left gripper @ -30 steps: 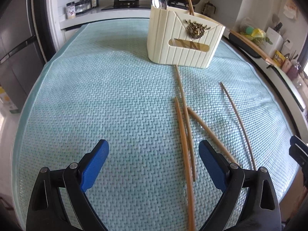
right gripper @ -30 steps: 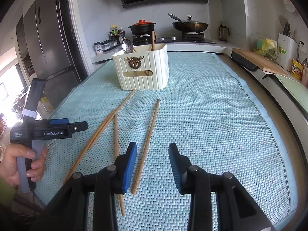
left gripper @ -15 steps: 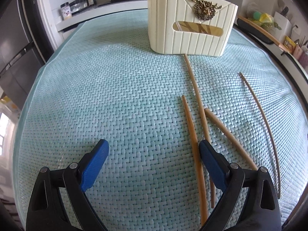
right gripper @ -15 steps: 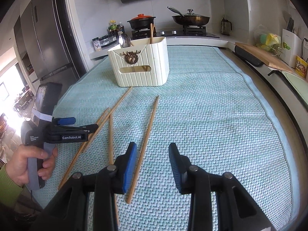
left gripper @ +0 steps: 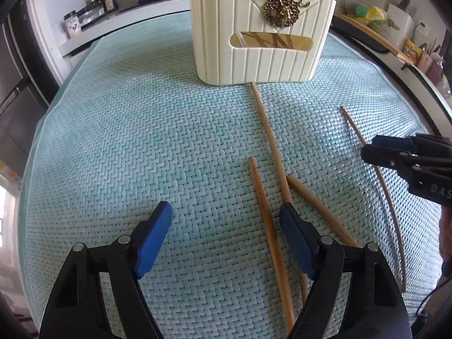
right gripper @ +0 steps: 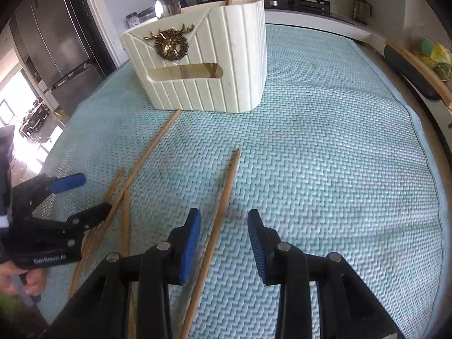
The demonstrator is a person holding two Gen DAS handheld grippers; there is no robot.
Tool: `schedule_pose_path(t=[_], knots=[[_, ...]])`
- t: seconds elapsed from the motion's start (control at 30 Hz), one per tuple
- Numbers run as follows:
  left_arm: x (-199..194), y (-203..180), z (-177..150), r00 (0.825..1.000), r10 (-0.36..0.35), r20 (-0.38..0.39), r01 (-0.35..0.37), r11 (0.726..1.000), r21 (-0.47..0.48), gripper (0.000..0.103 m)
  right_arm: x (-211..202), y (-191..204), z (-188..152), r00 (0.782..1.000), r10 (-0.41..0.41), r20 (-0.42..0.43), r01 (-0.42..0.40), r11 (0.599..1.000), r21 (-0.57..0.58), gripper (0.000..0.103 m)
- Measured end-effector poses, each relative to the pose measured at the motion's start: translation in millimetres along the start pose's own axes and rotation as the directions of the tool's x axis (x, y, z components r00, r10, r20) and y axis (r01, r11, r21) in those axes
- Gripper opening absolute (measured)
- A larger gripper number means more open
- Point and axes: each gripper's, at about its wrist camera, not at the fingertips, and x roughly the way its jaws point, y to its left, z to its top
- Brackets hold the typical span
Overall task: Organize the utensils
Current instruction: 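Grasp a wooden chopstick with the right tool while the left tool grasps another chopstick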
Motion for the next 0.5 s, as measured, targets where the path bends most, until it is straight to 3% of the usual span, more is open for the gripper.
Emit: schedule_pose_path(t=[0.2, 0.27, 0.43, 0.5], knots=[[-2, -8, 5, 0.999, -0.026, -0.019, 0.027, 0.999, 0.029, 0.054, 19, 13, 24, 0.996, -0.065, -0.057, 0.064, 0.998, -0.009, 0.034], [-3, -13, 4, 1.000, -0.021, -0.016, 0.021, 0.999, 0.041, 0.046, 22, 18, 26, 0.995, -0.077, -0.057, 0.076, 0.997, -0.014, 0.015], [-5, -20, 3, 0.999, -0.032, -0.012, 0.033, 0.998, 0.052, 0.008, 27, 21, 28, 0.996, -0.078, -0.032, 0.078, 0.997, 0.007, 0.006], [-5, -20, 2, 0.999, -0.038, -0.003, 0.038, 0.998, 0.049, 0.007, 29, 19, 34, 0.998, -0.064, -0.016, 0.064, 0.998, 0.022, 0.006]])
